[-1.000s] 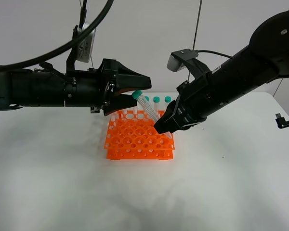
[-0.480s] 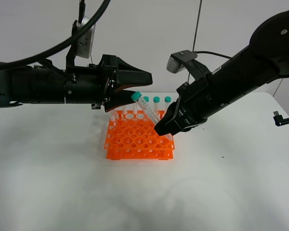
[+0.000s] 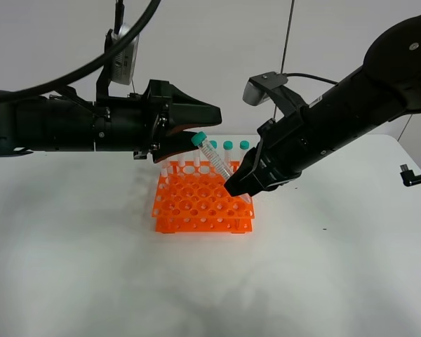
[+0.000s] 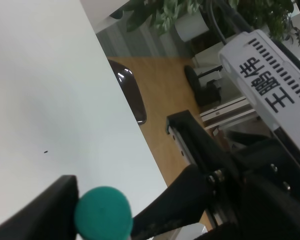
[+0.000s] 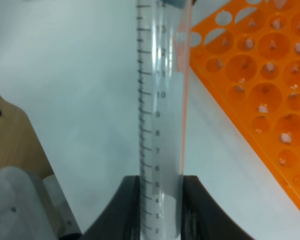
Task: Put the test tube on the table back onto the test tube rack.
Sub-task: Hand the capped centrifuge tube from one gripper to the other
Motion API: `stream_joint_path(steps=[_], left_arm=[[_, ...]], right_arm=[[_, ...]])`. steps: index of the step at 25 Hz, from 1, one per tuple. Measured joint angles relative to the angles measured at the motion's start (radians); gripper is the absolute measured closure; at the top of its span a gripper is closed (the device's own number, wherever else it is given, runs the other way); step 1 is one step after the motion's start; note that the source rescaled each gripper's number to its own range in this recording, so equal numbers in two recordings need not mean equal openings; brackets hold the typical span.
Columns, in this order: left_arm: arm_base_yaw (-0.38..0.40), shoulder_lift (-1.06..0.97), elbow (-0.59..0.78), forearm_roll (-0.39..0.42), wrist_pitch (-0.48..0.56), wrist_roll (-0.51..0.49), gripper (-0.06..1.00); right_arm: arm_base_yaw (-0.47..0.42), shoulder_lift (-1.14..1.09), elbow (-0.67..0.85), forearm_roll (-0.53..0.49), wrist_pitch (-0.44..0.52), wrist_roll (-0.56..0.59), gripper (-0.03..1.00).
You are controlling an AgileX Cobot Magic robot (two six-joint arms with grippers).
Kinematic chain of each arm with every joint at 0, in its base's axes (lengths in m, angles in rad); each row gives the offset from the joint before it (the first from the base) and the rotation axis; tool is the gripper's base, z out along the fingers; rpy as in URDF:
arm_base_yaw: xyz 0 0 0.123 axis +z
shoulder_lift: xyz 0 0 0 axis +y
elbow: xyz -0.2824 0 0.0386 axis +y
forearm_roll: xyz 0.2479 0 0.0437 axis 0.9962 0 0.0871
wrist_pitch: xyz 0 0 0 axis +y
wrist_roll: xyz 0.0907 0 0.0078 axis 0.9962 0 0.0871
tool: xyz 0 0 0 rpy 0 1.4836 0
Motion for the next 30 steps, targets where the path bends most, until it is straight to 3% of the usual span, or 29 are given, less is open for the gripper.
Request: stream_joint_path(steps=[3, 12, 19, 22, 25, 30], left_arm=[[0.0, 0.0, 0.0, 0.002, -0.003, 0.001, 0.16], [0.0, 0.0, 0.0, 0.002, -0.003, 0.001, 0.21], [0.0, 0.0, 0.0, 0.003, -0.012, 0.004, 0.37], [0.0, 0.0, 0.0, 0.003, -0.024, 0.004, 0.56], [0.0, 0.0, 0.0, 0.003, -0.037, 0.004, 0.94], [0.0, 0.0, 0.0, 0.003, -0.037, 0.004, 0.94]], right_arm=[[0.0, 0.0, 0.0, 0.004, 0.001, -0.002, 0.95], [0.0, 0.0, 0.0, 0.039, -0.006, -0.027, 0.95], [0.0, 0.0, 0.0, 0.047, -0.014, -0.037, 0.95], [0.0, 0.0, 0.0, 0.051, -0.018, -0.038, 0.95], [0.0, 0.0, 0.0, 0.061, -0.022, -0.042, 0.95], [0.0, 0.0, 0.0, 0.064, -0.024, -0.042, 0.95]])
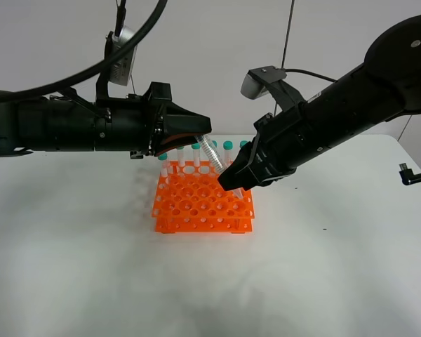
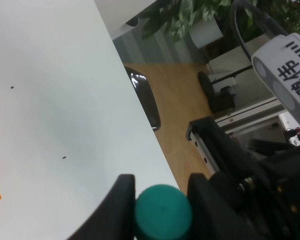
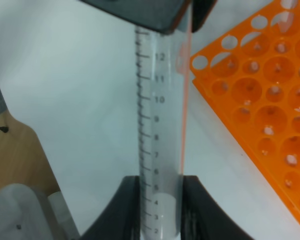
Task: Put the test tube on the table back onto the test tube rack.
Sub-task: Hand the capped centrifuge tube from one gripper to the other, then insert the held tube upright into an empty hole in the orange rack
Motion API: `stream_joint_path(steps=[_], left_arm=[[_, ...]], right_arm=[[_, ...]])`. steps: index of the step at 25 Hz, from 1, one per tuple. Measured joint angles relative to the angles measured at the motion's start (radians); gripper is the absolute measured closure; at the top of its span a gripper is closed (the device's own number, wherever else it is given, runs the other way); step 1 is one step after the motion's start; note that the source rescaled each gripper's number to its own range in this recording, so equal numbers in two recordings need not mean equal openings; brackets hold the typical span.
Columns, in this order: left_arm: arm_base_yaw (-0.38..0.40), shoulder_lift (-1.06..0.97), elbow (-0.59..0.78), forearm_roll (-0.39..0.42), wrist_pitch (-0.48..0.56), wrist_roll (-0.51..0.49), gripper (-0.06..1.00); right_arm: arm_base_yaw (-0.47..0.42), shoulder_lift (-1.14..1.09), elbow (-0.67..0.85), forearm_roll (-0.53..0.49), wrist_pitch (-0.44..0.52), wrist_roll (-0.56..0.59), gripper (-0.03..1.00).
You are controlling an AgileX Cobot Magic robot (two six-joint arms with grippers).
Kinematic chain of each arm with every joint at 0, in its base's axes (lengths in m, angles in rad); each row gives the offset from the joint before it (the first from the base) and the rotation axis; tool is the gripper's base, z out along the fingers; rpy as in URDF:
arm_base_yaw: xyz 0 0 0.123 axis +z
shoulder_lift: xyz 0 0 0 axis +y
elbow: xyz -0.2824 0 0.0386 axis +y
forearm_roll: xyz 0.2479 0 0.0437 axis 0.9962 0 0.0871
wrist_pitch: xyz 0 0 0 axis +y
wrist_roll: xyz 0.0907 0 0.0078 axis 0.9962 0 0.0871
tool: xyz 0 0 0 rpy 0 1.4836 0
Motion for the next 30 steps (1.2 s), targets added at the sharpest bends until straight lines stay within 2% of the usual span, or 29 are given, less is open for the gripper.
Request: stream_joint_path(steps=[5, 6, 7, 9, 10, 11, 13, 17, 21, 23, 26, 30], left_arm=[[0.0, 0.0, 0.0, -0.001, 0.0, 0.001, 0.94], [0.0, 0.0, 0.0, -0.001, 0.0, 0.001, 0.94], [0.0, 0.0, 0.0, -0.001, 0.006, 0.001, 0.94], [0.0, 0.0, 0.0, -0.001, 0.016, 0.001, 0.94], [0.0, 0.0, 0.0, 0.0, 0.018, 0.001, 0.94], [0.0, 0.0, 0.0, 0.0, 0.019, 0.001, 0.94], [0.0, 0.0, 0.0, 0.0, 0.019, 0.001, 0.94], [0.0, 0.0, 0.0, 0.0, 0.019, 0.001, 0.94], [0.0, 0.0, 0.0, 0.0, 0.021, -0.006, 0.94], [0.0, 0.0, 0.0, 0.0, 0.023, -0.012, 0.94], [0.0, 0.0, 0.0, 0.001, 0.024, -0.017, 0.94], [0.0, 0.0, 0.0, 0.001, 0.024, -0.018, 0.94]], right_arm=[[0.0, 0.0, 0.0, 0.0, -0.004, 0.0, 0.95], [0.0, 0.0, 0.0, 0.0, -0.005, 0.0, 0.89], [0.0, 0.0, 0.0, 0.0, -0.016, 0.0, 0.77], [0.0, 0.0, -0.006, 0.0, -0.025, 0.003, 0.34], [0.0, 0.0, -0.015, 0.0, -0.022, 0.005, 0.21], [0.0, 0.0, -0.028, -0.001, -0.014, 0.011, 0.11], [0.0, 0.0, -0.074, -0.021, 0.016, 0.057, 0.02], [0.0, 0.0, -0.199, -0.16, 0.151, 0.221, -0.03], [0.0, 0.0, -0.294, -0.389, 0.272, 0.422, -0.03], [-0.005, 0.0, -0.309, -0.516, 0.287, 0.544, -0.03], [-0.055, 0.0, -0.31, -0.651, 0.301, 0.694, -0.03], [-0.181, 0.0, -0.31, -0.719, 0.326, 0.77, -0.03]])
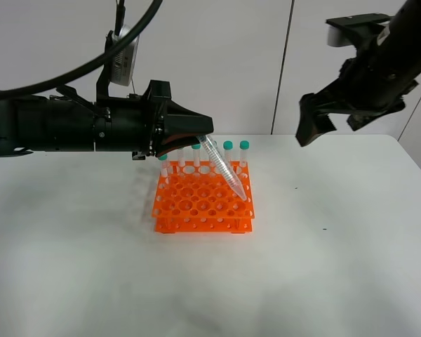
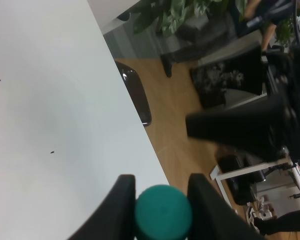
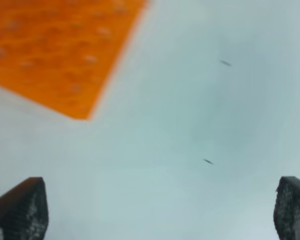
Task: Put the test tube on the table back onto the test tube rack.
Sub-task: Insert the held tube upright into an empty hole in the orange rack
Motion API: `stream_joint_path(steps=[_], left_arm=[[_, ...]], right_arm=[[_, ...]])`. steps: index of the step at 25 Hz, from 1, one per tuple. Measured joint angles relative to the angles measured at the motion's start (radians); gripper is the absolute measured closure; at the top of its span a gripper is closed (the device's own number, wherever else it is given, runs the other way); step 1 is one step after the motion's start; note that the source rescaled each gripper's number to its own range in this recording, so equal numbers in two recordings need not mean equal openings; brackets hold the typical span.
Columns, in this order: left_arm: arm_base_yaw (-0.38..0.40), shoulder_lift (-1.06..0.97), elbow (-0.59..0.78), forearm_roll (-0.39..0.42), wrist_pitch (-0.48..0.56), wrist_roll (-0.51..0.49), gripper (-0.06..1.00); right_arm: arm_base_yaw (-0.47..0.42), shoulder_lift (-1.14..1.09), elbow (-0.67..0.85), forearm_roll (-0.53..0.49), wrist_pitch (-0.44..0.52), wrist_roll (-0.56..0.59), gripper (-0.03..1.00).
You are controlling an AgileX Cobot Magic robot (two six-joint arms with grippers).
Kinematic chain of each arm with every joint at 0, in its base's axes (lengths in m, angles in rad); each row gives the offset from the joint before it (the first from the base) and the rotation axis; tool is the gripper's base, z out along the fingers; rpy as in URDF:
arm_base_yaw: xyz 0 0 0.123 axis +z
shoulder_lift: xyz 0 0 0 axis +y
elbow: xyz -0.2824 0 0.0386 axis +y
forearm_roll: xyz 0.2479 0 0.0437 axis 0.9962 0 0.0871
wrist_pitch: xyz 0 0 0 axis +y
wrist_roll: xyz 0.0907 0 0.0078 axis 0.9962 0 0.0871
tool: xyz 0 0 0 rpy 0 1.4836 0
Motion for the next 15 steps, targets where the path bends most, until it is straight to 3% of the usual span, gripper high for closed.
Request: stream_joint_path(steps=[7, 15], left_arm=[[0.0, 0.0, 0.0, 0.0, 0.002, 0.0, 0.94], [0.0, 0.0, 0.0, 0.0, 0.002, -0.001, 0.94]], right_arm=[[-0.232, 0.0, 0.0, -0.018, 0.094, 0.001, -0.03], [-0.253, -0.162, 0.163, -0.017, 0.099, -0.003, -0.03]])
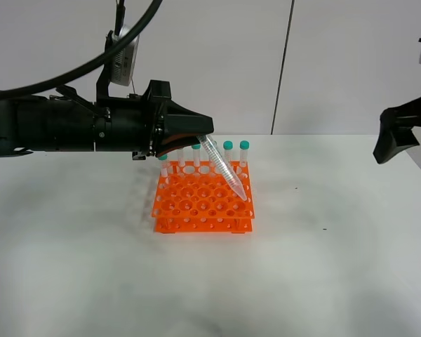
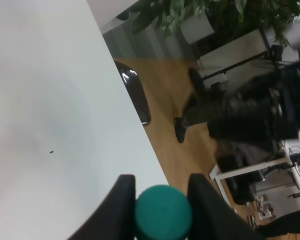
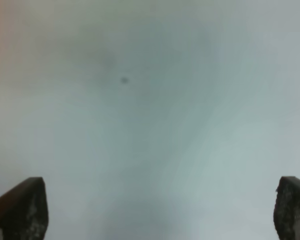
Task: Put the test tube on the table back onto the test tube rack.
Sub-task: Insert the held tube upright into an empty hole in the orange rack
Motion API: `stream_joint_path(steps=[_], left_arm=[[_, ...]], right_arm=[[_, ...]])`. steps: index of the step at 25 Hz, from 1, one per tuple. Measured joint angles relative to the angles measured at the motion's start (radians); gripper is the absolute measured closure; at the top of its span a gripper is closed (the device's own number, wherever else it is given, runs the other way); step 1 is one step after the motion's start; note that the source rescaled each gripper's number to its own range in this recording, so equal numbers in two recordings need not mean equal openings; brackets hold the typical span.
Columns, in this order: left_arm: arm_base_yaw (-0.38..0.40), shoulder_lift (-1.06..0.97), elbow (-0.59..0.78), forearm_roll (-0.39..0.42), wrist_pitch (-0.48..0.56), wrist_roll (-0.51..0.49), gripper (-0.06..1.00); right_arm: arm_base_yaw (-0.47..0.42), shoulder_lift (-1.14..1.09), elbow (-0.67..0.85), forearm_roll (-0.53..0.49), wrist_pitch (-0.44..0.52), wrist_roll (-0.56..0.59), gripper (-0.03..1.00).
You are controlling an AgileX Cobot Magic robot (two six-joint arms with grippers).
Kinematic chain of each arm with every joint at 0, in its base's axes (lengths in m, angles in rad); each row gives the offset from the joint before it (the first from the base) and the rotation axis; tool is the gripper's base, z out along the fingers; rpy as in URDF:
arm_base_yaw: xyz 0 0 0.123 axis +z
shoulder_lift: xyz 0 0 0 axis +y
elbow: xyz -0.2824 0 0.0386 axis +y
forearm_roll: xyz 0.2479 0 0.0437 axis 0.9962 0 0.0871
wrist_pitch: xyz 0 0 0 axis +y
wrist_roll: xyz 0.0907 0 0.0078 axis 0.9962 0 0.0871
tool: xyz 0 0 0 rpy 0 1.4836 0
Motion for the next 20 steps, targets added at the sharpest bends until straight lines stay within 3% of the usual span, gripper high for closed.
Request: stream_joint_path(steps=[9, 12, 20], left_arm=[[0.0, 0.0, 0.0, 0.0, 0.004, 0.0, 0.94], [0.0, 0.0, 0.0, 0.0, 0.011, 0.0, 0.94], [0.0, 0.0, 0.0, 0.001, 0.026, 0.0, 0.94]], right_arm=[[0.0, -0.538, 0.486, 0.005, -0.001, -0.016, -0.03], [0.0, -0.753, 0.662, 0.01, -0.047, -0.017, -0.03], [0.0, -1.201, 0.76, 0.019, -0.16, -0.006, -0.03]])
